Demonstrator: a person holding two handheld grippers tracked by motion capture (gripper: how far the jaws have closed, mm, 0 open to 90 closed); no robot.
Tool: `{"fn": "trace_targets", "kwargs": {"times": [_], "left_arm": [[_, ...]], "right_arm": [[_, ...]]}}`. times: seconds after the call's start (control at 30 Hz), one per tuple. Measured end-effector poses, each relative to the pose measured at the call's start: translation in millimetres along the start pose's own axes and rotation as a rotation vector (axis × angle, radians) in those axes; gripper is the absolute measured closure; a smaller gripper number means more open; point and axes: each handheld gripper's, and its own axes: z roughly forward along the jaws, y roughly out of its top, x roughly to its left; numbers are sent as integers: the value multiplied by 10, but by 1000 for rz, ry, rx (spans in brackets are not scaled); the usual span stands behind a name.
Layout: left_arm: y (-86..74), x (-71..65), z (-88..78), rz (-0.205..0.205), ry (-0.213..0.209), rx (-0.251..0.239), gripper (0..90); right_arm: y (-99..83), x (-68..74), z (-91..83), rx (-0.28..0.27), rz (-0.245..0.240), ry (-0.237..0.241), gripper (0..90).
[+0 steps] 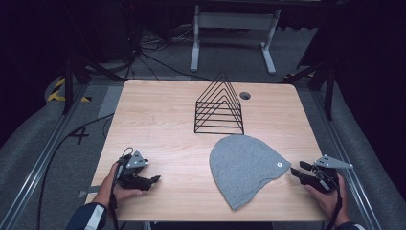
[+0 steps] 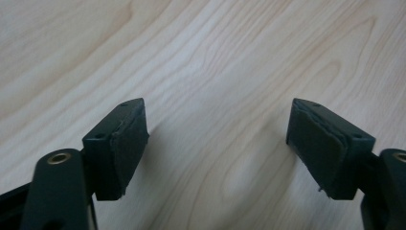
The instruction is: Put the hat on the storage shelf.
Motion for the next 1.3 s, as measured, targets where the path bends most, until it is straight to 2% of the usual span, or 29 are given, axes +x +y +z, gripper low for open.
{"fn": "trace_targets", "kwargs": {"times": [0.03, 0.07, 0.1, 0.13, 0.17, 0.27, 0.3, 0.33, 0.4, 0.43, 0.5, 0.53, 0.57, 0.67, 0.7, 0.73, 0.87, 0.93, 0.97, 1.0, 1.07, 1.17, 1.2, 1.23, 1.3], "left_arm": [[56, -16, 23, 8, -13, -11, 236], [113, -47, 54, -3, -31, -20, 245], [160, -69, 79, -2, -41, -25, 245], [227, -105, 114, 7, -56, -31, 263], [295, -157, 158, 16, -69, -40, 263], [531, -370, 337, 92, -138, -29, 300], [641, -485, 418, 137, -165, -27, 313], [696, -542, 459, 146, -180, -29, 335], [827, -662, 557, 171, -216, -36, 359], [912, -757, 625, 195, -216, -41, 369], [1033, -934, 749, 204, -259, -54, 377], [1033, -934, 749, 204, -259, -54, 382], [1096, -1048, 826, 254, -255, -38, 382], [1159, -1234, 973, 273, -266, -31, 384], [1164, -1265, 1000, 269, -270, -21, 385], [1175, -1310, 1076, 283, -270, -4, 390], [1162, -1315, 1115, 296, -276, 0, 391], [1144, -1301, 1088, 279, -278, 13, 390], [1131, -1276, 1069, 290, -271, 11, 390], [1112, -1259, 1038, 279, -269, 30, 390], [1087, -1216, 1003, 281, -261, 38, 389], [1006, -1102, 910, 264, -252, 52, 390], [961, -1023, 840, 268, -239, 73, 390], [961, -1023, 840, 268, -239, 73, 389], [915, -969, 783, 260, -233, 84, 389]], "right_arm": [[43, 14, -3, -2, -18, 20, 530], [155, 55, 8, 3, -60, 42, 560], [155, 55, 8, 3, -60, 42, 560], [261, 97, 33, 13, -98, 61, 607], [261, 97, 33, 13, -98, 61, 607], [436, 168, 162, 48, -159, 102, 687], [464, 185, 197, 60, -170, 107, 706], [511, 216, 263, 73, -187, 128, 731], [548, 253, 320, 87, -201, 136, 757], [570, 275, 353, 98, -213, 143, 765], [592, 318, 424, 113, -226, 151, 792], [586, 337, 464, 124, -233, 158, 803], [586, 337, 464, 124, -233, 158, 803], [535, 379, 556, 153, -243, 171, 814], [519, 388, 568, 157, -247, 176, 820], [507, 392, 563, 149, -236, 185, 824], [495, 408, 554, 150, -232, 193, 847], [489, 434, 541, 157, -238, 203, 858], [482, 448, 535, 157, -238, 208, 859], [474, 475, 522, 159, -242, 219, 859], [468, 500, 511, 163, -247, 229, 859], [449, 628, 479, 174, -267, 267, 856], [432, 731, 463, 179, -267, 294, 849], [432, 731, 463, 179, -267, 294, 849], [422, 856, 451, 184, -284, 324, 826]]}}
